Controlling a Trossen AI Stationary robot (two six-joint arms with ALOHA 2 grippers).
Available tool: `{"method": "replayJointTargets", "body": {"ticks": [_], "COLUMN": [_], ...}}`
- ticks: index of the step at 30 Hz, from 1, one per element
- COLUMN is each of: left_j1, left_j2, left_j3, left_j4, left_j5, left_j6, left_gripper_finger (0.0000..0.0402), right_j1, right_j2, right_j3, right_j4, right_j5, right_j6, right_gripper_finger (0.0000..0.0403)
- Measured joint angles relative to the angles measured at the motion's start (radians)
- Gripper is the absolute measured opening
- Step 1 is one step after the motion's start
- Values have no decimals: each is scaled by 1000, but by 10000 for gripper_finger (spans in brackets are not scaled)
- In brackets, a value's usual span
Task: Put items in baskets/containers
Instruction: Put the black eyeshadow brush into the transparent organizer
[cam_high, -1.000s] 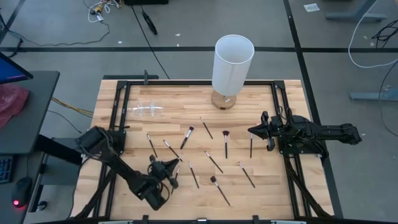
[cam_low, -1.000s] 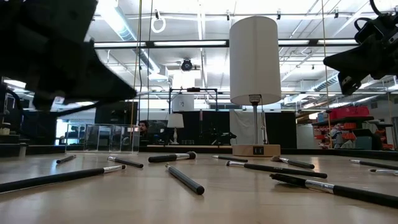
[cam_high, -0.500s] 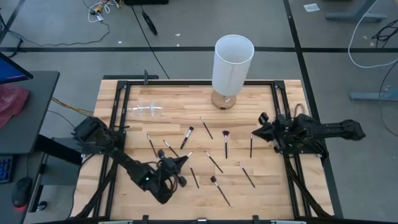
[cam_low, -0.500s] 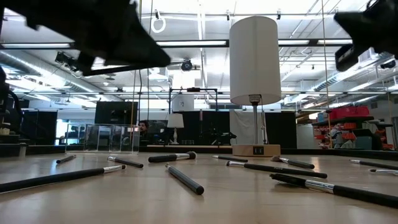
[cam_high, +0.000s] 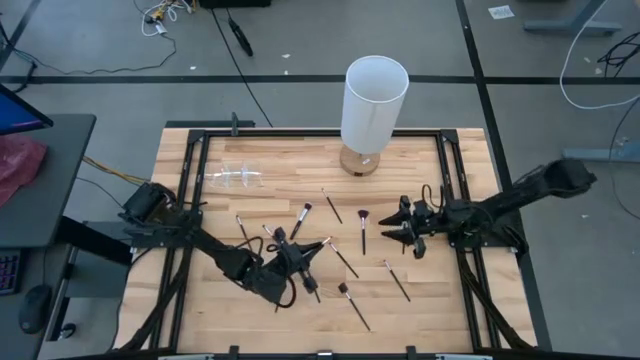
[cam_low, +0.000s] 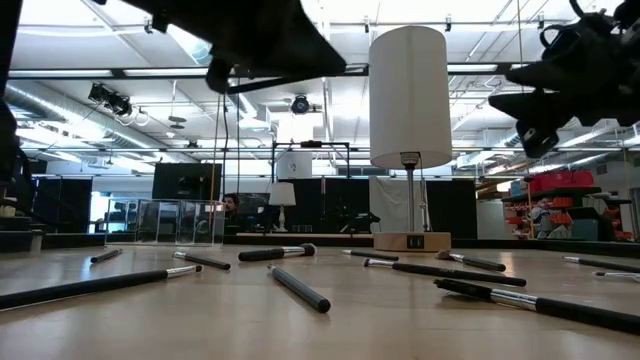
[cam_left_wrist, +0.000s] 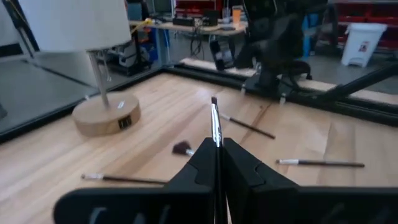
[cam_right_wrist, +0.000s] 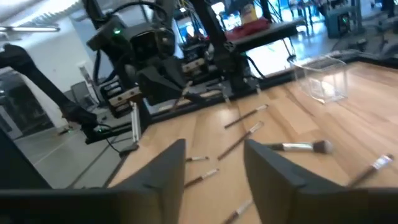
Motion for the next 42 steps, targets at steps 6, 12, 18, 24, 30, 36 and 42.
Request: {"method": "replayJointTargets", "body": {"ticks": [6,12,18,24,30,36,42], "left_j1": [29,37,35,35,35,36,36], "left_j2": [0,0,0,0,0,2,2], "left_j3": [0,0,0,0,0,0,0], "left_j4": [57,59,90,102,112,113,116], "left_j5": [19,19,13,11,8,8,-7], "left_j6": [84,89,122,145,161,162,167], "left_gripper_finger": [11,13,12,11,17,11,18], "right_j1": [44,64,64,64,50,35,26], "right_j2": [351,622,782,846,846,846,845], "right_j3": [123,304,396,478,507,507,508], "right_j4": [231,353,492,558,556,542,489], "right_j5": [21,17,75,77,120,119,90], "right_j6": [-70,-138,-119,-108,-58,-22,45], "right_gripper_finger": [223,224,205,176,151,128,98]}}
